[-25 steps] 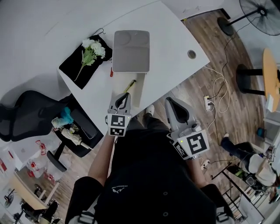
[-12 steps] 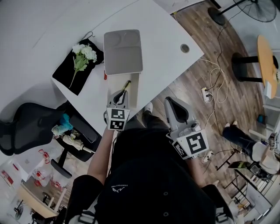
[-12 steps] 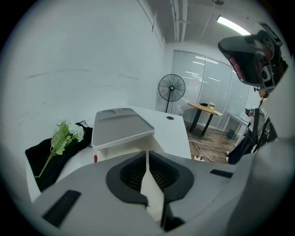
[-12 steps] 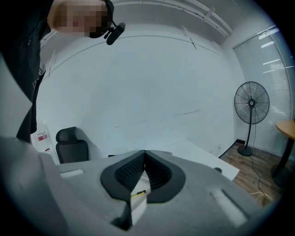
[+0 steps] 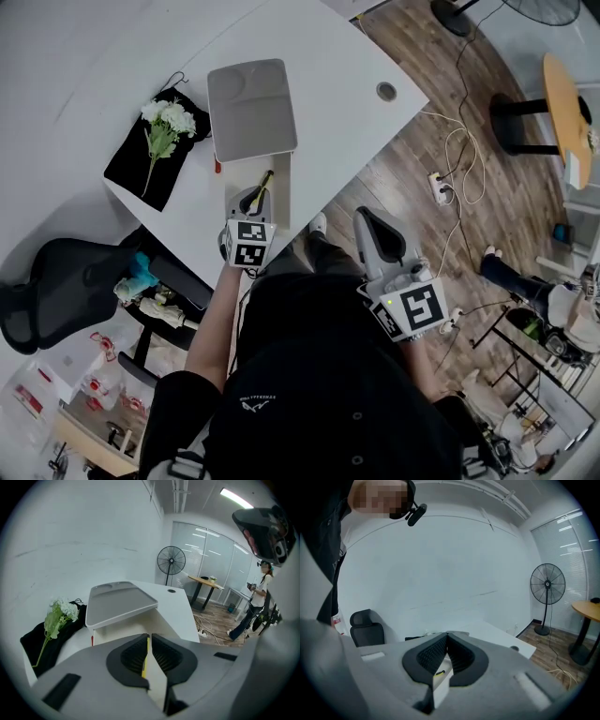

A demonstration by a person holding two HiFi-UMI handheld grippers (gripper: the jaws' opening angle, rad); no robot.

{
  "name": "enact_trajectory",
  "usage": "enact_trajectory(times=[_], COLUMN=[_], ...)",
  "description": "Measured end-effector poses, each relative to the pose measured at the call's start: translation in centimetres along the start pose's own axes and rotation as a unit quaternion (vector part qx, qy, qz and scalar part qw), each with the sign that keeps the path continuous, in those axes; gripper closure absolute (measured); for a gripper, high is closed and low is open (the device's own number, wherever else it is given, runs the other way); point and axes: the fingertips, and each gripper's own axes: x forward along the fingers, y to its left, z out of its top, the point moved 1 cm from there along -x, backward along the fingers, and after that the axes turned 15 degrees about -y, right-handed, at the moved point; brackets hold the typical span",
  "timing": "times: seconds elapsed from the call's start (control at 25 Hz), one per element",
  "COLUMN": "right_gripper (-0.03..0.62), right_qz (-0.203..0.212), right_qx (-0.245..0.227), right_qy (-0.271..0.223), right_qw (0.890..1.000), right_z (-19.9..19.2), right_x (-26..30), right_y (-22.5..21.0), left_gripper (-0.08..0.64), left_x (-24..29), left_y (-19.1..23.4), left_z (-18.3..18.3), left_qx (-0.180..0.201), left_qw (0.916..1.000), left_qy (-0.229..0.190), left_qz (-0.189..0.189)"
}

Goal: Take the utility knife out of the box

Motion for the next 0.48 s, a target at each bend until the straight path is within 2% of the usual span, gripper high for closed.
enact_trajectory(times=[0.04, 0.12, 0.48], right_gripper=[0.588, 0.588, 0.588], right_qz=[-0.002, -0.006, -0.016], right_qx=[0.000, 0.001, 0.000], right_qy=[0.001, 0.003, 0.009], right_qw=[1.000, 1.000, 1.000], right_z=[-0.1, -0.3, -0.5], right_x=[0.0, 0.0, 0.0], right_y=[0.0, 0.0, 0.3], left_gripper=[0.543, 0.445, 0.448], left_x=[0.2, 0.7, 2.2], left_y=[0.0, 0.1, 0.5], left_z=[-0.3, -0.7, -2.2], left_qx=[-0.001, -0.002, 0.008], left_qw=[1.0000, 0.9998, 0.9982], left_qy=[0.006, 0.019, 0.054], left_qz=[-0.004, -0.011, -0.023])
